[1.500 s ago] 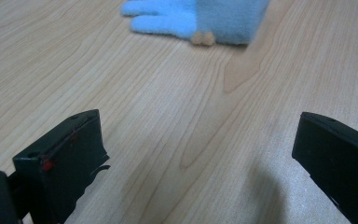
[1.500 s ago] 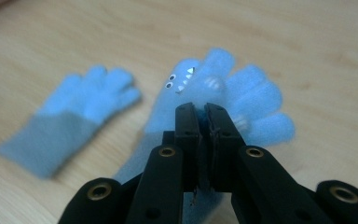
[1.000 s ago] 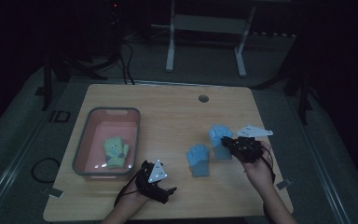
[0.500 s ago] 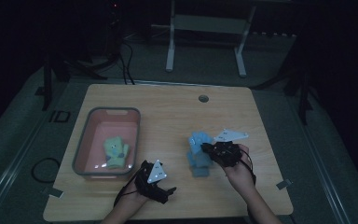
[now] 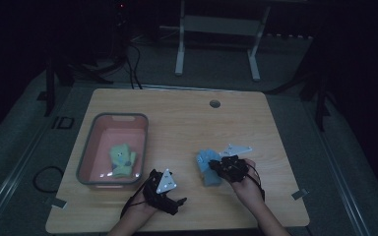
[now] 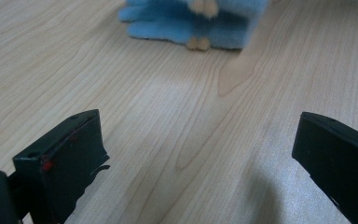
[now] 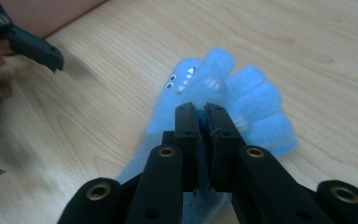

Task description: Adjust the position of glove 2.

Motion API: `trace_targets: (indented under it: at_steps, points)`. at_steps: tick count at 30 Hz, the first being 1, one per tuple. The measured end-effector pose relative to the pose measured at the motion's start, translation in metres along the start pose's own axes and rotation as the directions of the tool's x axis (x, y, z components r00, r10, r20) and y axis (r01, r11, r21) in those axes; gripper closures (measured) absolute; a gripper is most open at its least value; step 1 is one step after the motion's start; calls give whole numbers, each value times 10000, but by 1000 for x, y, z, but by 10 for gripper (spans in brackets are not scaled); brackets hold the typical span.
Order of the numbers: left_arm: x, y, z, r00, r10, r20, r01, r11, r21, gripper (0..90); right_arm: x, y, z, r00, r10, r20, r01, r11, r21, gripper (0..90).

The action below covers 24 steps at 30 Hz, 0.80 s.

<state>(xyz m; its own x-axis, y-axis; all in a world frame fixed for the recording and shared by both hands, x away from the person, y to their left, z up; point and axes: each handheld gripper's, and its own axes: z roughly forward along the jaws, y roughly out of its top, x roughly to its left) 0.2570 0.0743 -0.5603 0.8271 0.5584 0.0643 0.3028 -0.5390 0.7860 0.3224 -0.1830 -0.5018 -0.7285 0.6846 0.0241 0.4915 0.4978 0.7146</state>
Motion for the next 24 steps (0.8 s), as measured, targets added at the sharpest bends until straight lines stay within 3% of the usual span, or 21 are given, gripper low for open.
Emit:
trace_targets:
  at_steps: [8, 16, 20, 24]
  points:
    - [0, 0, 0, 10000, 6, 86, -6, 10000, 27, 25, -6, -9, 17, 9998, 176, -6, -175, 9988, 450, 836]
    - [0, 1, -1, 9984, -154, 551, 175, 9991, -381, 25, -10, -20, 30, 9998, 185, 56, -189, 9970, 754, 817]
    - [-1, 1, 1, 9983, 87, 576, -70, 9996, -290, 25, -9, -22, 30, 9999, 144, 80, -149, 9974, 704, 797]
    - [-3, 2, 1, 9990, 137, 436, -127, 9997, -228, 25, -9, -18, 23, 9999, 133, 15, -134, 9988, 480, 707]
